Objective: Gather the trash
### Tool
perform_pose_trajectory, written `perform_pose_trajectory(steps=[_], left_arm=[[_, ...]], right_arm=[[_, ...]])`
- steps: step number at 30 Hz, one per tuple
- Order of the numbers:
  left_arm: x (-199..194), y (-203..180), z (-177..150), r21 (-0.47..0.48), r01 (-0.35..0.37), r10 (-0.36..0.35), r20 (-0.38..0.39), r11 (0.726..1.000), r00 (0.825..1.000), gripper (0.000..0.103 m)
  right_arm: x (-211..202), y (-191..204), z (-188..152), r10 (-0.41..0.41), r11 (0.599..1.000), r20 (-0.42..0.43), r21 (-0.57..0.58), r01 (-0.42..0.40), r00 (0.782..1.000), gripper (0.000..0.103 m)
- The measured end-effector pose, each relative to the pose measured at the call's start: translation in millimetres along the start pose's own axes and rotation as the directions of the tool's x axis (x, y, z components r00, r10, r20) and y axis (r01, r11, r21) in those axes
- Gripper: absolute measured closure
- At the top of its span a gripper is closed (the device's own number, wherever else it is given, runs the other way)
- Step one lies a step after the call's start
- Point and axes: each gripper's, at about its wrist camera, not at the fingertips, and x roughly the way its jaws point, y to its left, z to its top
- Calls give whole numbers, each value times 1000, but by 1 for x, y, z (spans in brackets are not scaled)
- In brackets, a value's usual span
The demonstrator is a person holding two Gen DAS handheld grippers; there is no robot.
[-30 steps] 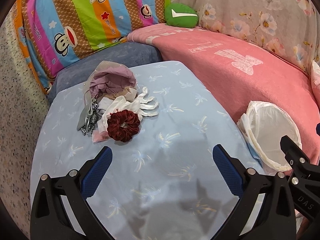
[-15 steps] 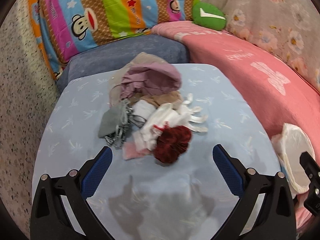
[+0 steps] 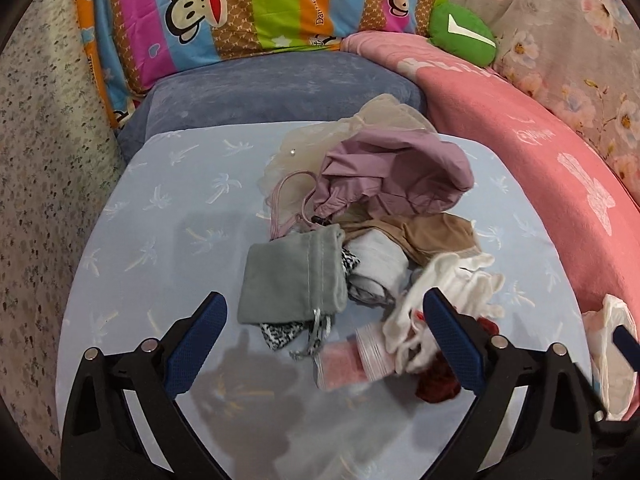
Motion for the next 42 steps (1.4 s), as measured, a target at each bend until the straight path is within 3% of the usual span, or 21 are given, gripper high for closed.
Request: perform_pose_trajectory(steps=[5, 9, 14, 16, 18, 19, 20, 24, 34, 42], left_arm=[[19, 11, 6, -15, 38, -39, -40, 999, 998, 23], [29, 20, 5, -44, 93, -96, -75, 995, 993, 42], [37, 25, 1, -56, 154, -159, -111, 987, 981, 72], [37, 24, 0, -59, 171, -177, -117, 984, 977, 84], [34, 23, -2, -51, 175, -180, -112, 983, 977, 92], [33, 24, -2, -48, 176, -180, -108, 983, 978, 93], [30, 24, -2, -47, 175, -179, -104, 983, 978, 94], [18, 24, 0, -43, 172, -175, -75, 984, 982, 95], [-28, 7, 9, -8, 205, -204, 6, 979, 979, 96], [-59, -20, 4, 38, 273, -275, 34, 961, 961, 96]], right_arm=[[28, 25, 3, 78, 997, -39, -7, -78, 996, 15], [40, 40, 3, 135, 991, -47, -15, -136, 990, 24], [59, 52, 0, 193, 981, -94, -10, -195, 977, 50], [62, 56, -1, 215, 976, -100, -5, -216, 972, 66], [62, 57, -2, 218, 975, -100, -7, -220, 971, 75], [61, 58, -2, 222, 975, -101, -8, -224, 970, 87], [61, 58, -2, 225, 974, -101, -7, -227, 969, 91], [51, 53, -1, 235, 972, -78, 4, -235, 969, 97], [-1, 38, 10, 242, 970, 24, 12, -242, 970, 99], [-45, 15, 15, 211, 976, 97, 39, -215, 973, 99]])
